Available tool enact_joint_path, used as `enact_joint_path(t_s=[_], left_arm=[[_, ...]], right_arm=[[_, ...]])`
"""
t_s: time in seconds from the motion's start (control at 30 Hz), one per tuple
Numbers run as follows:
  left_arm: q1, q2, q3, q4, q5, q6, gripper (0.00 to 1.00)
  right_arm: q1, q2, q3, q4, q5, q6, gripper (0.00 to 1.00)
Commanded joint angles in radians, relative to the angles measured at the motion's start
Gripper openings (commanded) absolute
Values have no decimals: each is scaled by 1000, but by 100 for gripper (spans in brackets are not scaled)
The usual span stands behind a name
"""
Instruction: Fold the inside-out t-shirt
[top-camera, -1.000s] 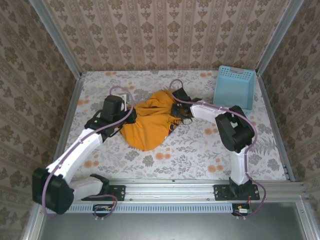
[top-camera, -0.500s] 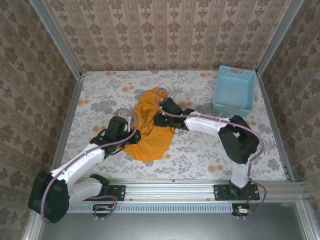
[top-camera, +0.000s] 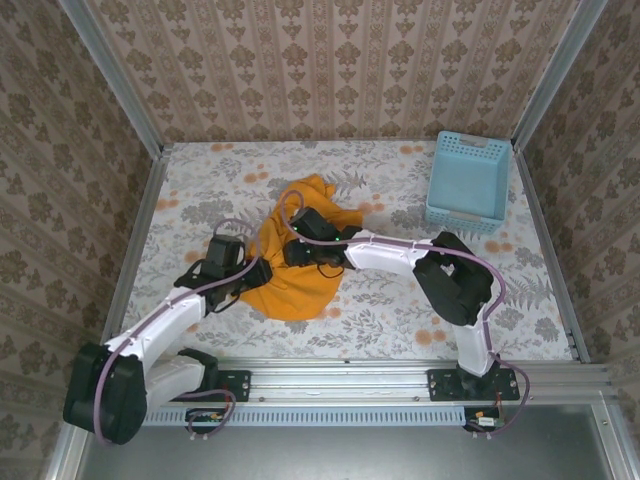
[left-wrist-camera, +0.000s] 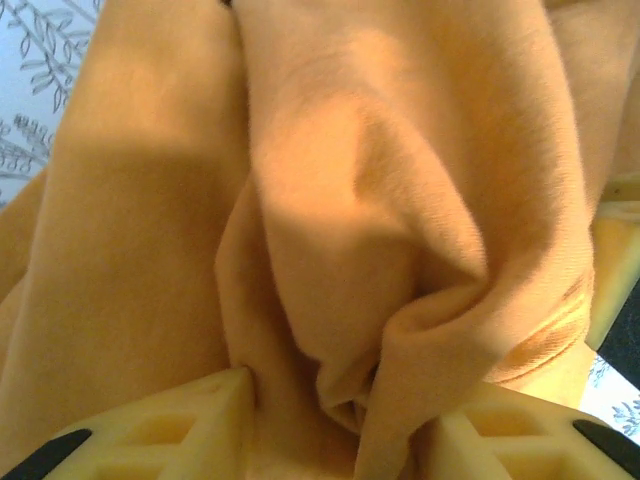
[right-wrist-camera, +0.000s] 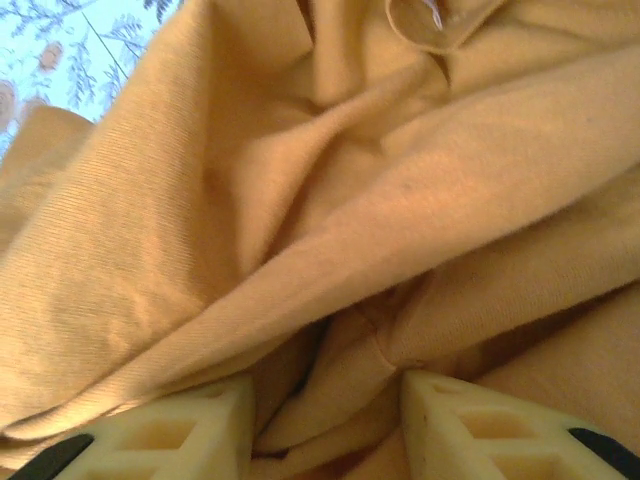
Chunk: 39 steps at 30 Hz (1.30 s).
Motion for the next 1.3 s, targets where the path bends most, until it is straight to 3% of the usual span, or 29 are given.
enact_joint_path(t_s=[0.0, 0.23, 0.43, 0.53, 0.63, 0.77, 1.0, 1.1, 1.27], left_arm=[[6, 14, 43, 22, 26, 39, 47], [6, 22, 34, 39, 39, 39, 48], [13, 43, 89, -7, 18, 88, 65], [25, 76, 130, -9, 28, 99, 65], [30, 123, 166, -13, 23, 97, 58], [47, 174, 184, 1, 39, 94, 39], [34, 178, 176, 45, 98, 97, 28], [2, 172, 164, 66, 95, 96, 25], [-118, 196, 162, 137, 140, 136, 8]], right_arm=[[-1, 28, 55, -30, 8, 14, 43], [-3, 97, 158, -107, 39, -4, 33], [4, 53, 158, -123, 66, -35, 11], [8, 6, 126, -124, 69, -41, 4], [22, -63, 81, -122, 83, -58, 3], [40, -183, -16, -136, 143, -77, 2], [24, -425, -270, -123, 250, -49, 0], [-12, -533, -391, -95, 256, -5, 0], [-123, -627, -577, -23, 168, 95, 0]])
